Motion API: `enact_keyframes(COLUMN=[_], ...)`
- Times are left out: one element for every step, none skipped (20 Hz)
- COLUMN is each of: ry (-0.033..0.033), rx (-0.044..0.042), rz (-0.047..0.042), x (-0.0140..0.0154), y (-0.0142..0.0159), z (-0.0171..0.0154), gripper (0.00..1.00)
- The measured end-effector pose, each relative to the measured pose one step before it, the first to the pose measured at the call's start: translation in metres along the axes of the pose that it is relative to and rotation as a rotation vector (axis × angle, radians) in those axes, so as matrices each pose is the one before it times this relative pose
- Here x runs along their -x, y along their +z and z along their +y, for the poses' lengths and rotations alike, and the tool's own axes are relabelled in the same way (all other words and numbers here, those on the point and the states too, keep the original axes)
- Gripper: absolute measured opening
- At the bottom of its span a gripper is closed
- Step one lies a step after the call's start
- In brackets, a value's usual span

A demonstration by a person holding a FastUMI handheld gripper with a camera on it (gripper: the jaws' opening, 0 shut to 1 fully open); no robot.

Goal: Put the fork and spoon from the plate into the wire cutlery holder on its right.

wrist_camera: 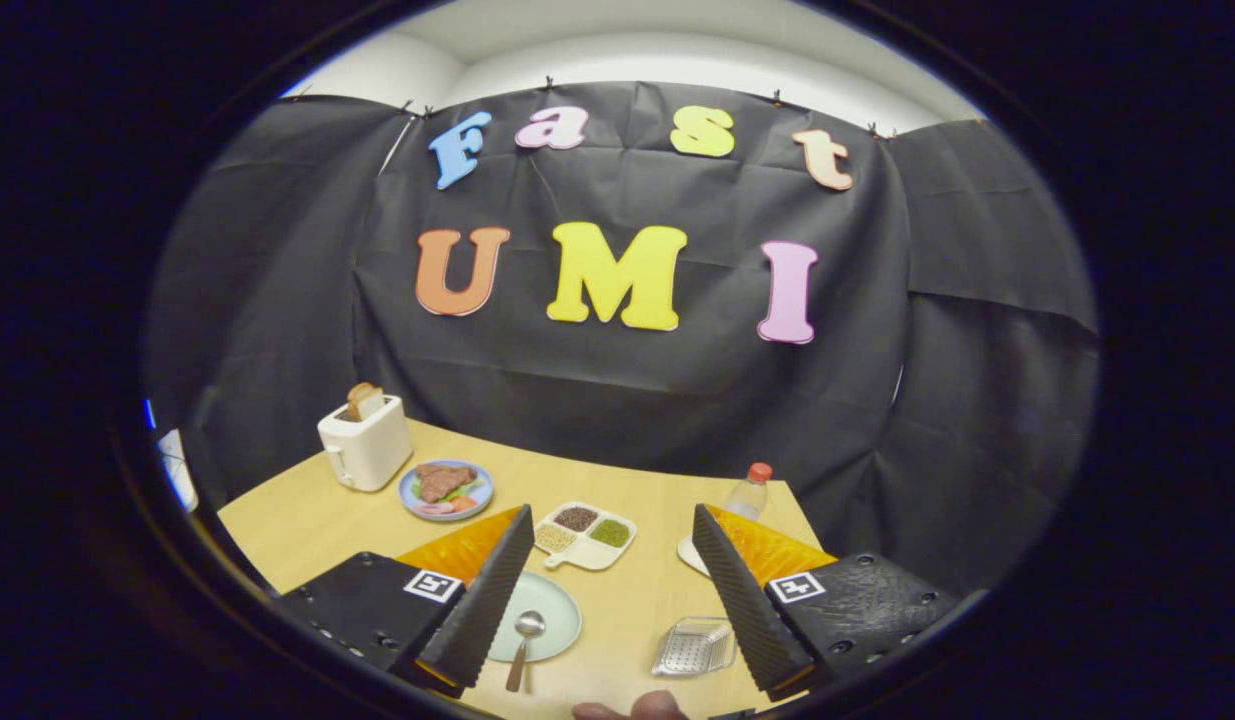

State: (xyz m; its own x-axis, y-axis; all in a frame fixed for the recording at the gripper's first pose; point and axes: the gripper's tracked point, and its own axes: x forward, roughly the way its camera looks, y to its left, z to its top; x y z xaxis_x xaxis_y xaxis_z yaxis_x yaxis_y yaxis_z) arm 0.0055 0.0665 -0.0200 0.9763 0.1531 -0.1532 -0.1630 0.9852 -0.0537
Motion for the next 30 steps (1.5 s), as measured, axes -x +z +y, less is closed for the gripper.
enact_keyframes(ry=[0.00829,0.00952,0.01105,0.01071,0.00733,0.00852,0.00447,0.01407,0.01418,0.00946,0.00576,0.01148,0.01362,0.01585,0.01661,0.01267,0.00641,-0.00094,-0.00013,0.00857,0.00838,0.00378,-0.00028,0.00804,-0.00429,0.00152,0.00132,-0.00094,-0.00065,0.00024], rx=[-0.00733,-0.00523,-0.00488,-0.00273,-0.00115,0.00167,0.00052,0.00485,0.01132,0.01564,0.01513,0.01105,0.00796,-0.00295,-0.00098,-0.00318,0.00398,-0.00079,-0.00478,-0.00899,-0.01298,-0.01315,-0.01253,-0.00749,-0.00607,-0.00922,-0.00689,-0.00702,-0.00621,-0.00801], rz=[0.01824,0.02321,0.02367,0.02292,0.02465,0.02835,0.03135,0.0365,0.03584,0.03434,0.03289,0.03516,0.04384,0.03766,0.04252,0.03528,0.04224,0.03333,0.04326,0.03654,0.04666,0.04606,0.04741,0.04897,0.04341,0.0363,0.0339,0.0387,0.0316,0.02656], x=[-0.00064,0.00029,-0.00036,-0.00167,-0.00171,-0.00114,-0.00254,-0.00299,-0.00253,-0.00186,-0.00203,-0.00421,-0.00262,-0.00344,-0.00251,-0.00459,-0.00529,-0.00521,-0.00476,-0.00594,-0.00655,-0.00639,-0.00534,-0.00797,-0.01062,-0.00885,-0.00771,-0.00697,-0.008,-0.00803], y=[-0.00434,-0.00583,-0.00663,-0.00502,-0.005,-0.00546,-0.00704,-0.00691,-0.0081,-0.00729,-0.00842,-0.00711,-0.01032,-0.00801,-0.00917,-0.00625,-0.00822,-0.00531,-0.00672,-0.00647,-0.00876,-0.00792,-0.00744,-0.00758,-0.00786,-0.00493,-0.00659,-0.00551,-0.00594,-0.00379], z=[0.00185,0.00113,0.00173,0.00179,-0.00011,0.00124,0.0016,0.00286,0.00614,0.00297,0.00194,0.00424,0.00425,0.00536,0.00506,0.0057,0.00309,0.00118,0.00175,0.00409,0.00411,0.00178,0.00183,0.00406,0.00205,0.00142,0.0021,-0.00029,-0.00116,-0.00034], gripper=[0.95,0.95,0.95,0.95,0.95,0.95,0.95,0.95,0.95,0.95,0.95,0.96,0.96,0.96,0.96,0.96,0.96,0.96,0.96,0.96,0.96,0.96,0.96,0.96,0.96,0.96,0.96,0.96,0.96,0.96])
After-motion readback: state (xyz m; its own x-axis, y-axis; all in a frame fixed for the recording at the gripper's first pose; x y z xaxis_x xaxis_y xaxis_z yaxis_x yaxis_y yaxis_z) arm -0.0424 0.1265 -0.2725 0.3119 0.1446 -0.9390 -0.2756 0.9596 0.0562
